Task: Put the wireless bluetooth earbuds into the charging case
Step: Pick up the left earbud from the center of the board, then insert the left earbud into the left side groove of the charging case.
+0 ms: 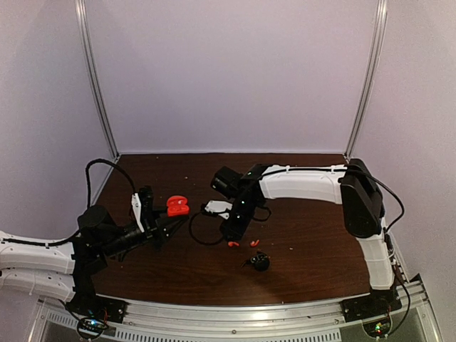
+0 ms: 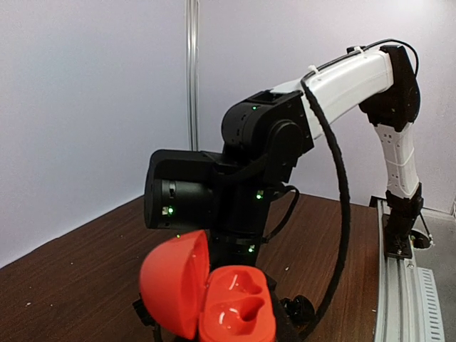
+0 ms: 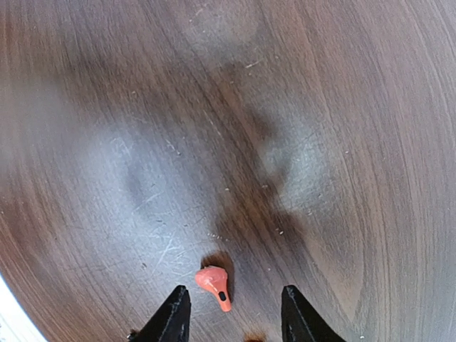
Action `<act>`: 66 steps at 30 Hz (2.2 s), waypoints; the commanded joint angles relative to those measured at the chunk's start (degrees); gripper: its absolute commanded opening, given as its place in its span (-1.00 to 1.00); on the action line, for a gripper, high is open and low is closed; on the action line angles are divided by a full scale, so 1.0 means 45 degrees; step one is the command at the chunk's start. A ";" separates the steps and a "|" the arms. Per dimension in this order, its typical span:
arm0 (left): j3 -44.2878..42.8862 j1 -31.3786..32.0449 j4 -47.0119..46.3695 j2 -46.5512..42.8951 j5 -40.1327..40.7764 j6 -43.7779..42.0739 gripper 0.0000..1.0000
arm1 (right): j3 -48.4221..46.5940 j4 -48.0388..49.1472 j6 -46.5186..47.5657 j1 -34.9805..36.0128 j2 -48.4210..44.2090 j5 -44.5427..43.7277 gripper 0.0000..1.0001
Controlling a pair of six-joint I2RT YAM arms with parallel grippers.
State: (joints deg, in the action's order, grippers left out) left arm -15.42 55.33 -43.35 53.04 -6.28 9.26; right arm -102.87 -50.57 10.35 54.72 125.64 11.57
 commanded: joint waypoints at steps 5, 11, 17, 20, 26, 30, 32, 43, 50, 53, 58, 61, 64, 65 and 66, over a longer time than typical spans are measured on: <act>-0.0147 -0.0089 -0.0532 -0.0054 -0.0114 -0.0185 -0.96 | -0.0476 -0.0930 0.0361 0.0249 0.0591 -0.0091 -0.16; -0.0128 -0.0089 -0.0545 -0.0020 -0.0099 -0.0178 -0.96 | -0.0658 -0.0926 0.0376 0.0342 0.0893 -0.0295 -0.16; -0.0080 -0.0091 -0.0494 -0.0116 -0.0083 -0.0164 -0.96 | -0.1038 -0.1164 0.0395 0.0343 0.1262 -0.0295 -0.29; -0.0035 -0.0089 -0.0512 -0.0126 -0.0052 -0.0159 -0.96 | -0.1067 -0.1259 0.0393 0.0360 0.1312 -0.0419 -0.38; -0.0077 -0.0089 -0.0492 -0.0117 -0.0054 -0.0219 -0.96 | -0.1056 -0.1452 0.0356 0.0398 0.1331 -0.0504 -0.48; -0.0146 -0.0089 -0.0463 -0.0026 -0.0074 -0.0261 -0.96 | -0.1008 -0.1487 0.0337 0.0396 0.1317 -0.0582 -0.51; -0.0184 -0.0089 -0.0497 0.0013 -0.0087 -0.0278 -0.96 | -0.1017 -0.1468 0.0328 0.0399 0.1299 -0.0605 -0.57; -0.0193 -0.0090 -0.0724 0.0102 0.0033 -0.0169 -0.96 | -0.0954 -0.0788 0.0018 0.0164 0.0529 -0.0105 -0.77; -0.0109 -0.0256 -0.1035 0.0063 -0.0007 0.0008 -0.96 | 0.0662 0.1576 -0.0712 -0.0505 -0.2162 0.0703 -0.79; -0.0127 -0.0303 -0.1260 0.0144 -0.0217 -0.0009 -0.96 | 0.1704 0.3016 -0.0912 -0.0727 -0.3781 0.0949 -0.80; -0.0183 -0.0358 -0.1717 0.0491 -0.0618 -0.0227 -0.97 | 0.3756 0.5818 -0.1016 -0.0754 -0.6569 0.2016 -0.80; -0.0263 -0.0367 -0.2257 0.0731 -0.1432 -0.0520 -0.97 | 0.4909 0.7518 -0.1290 -0.0710 -0.8046 0.2764 -0.80; -0.0239 -0.0367 -0.2935 0.0963 -0.2194 -0.0925 -0.98 | 0.6020 0.9079 -0.1381 -0.0189 -0.9416 0.3065 -0.80; -0.0242 -0.0363 -0.3114 0.1043 -0.2400 -0.1041 -0.98 | 0.6321 0.9571 -0.1400 0.0076 -0.9795 0.3191 -0.80; -0.0286 -0.0362 -0.3202 0.1136 -0.2650 -0.1173 -0.98 | 0.6545 0.9984 -0.1355 0.0388 -1.0082 0.3283 -0.80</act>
State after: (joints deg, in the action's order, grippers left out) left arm -15.42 54.04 -50.41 57.01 -12.47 7.09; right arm -77.91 -17.67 5.43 52.58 84.93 22.15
